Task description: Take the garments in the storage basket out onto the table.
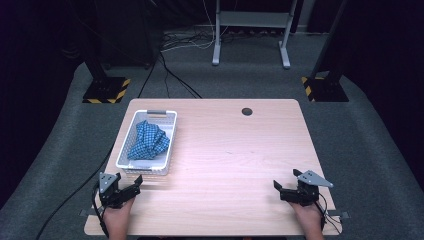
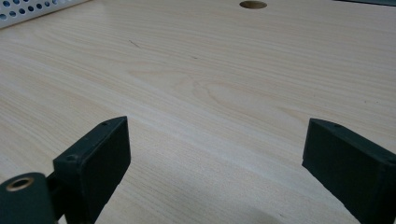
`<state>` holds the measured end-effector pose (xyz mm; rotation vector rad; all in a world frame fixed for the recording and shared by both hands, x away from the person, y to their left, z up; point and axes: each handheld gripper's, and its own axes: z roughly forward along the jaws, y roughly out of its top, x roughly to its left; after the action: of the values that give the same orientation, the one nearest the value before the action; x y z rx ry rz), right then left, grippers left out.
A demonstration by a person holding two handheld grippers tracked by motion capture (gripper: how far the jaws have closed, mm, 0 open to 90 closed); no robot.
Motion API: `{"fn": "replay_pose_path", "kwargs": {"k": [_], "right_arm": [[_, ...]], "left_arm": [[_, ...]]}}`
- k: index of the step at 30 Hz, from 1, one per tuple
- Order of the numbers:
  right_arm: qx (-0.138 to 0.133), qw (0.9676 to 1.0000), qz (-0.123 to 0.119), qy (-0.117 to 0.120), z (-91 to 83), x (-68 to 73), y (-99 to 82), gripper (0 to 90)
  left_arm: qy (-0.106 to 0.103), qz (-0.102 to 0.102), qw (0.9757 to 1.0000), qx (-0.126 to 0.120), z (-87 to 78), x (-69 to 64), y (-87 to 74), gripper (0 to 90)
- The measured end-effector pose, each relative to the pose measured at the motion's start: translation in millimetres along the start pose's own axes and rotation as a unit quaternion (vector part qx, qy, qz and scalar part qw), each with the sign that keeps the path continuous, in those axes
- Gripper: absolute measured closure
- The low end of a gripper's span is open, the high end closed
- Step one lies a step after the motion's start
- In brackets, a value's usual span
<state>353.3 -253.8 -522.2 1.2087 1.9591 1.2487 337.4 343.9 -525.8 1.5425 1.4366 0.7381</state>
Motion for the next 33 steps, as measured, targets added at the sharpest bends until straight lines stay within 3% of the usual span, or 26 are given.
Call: {"fn": "replay_pose_path", "kwargs": {"k": [13,18,33], "right_arm": [[0.003,1.0,-0.001,-0.001,0.6,0.1,0.3,6.6],[0.004,1.0,-0.001,0.0,0.8,0.2,0.4,6.6],[0.001,1.0,0.001,0.004,0.2,-0.3,0.2,6.6]], "left_arm": [[0.0,-0.003,1.0,-0.002,-1.6,1.4,0.1,12.8],[0.001,-0.016,0.9999,-0.006,-3.9,2.1,0.5,12.8],[-0.003,-0.007,0.9995,-0.032,-22.0,-1.4,29.2,12.6]]}}
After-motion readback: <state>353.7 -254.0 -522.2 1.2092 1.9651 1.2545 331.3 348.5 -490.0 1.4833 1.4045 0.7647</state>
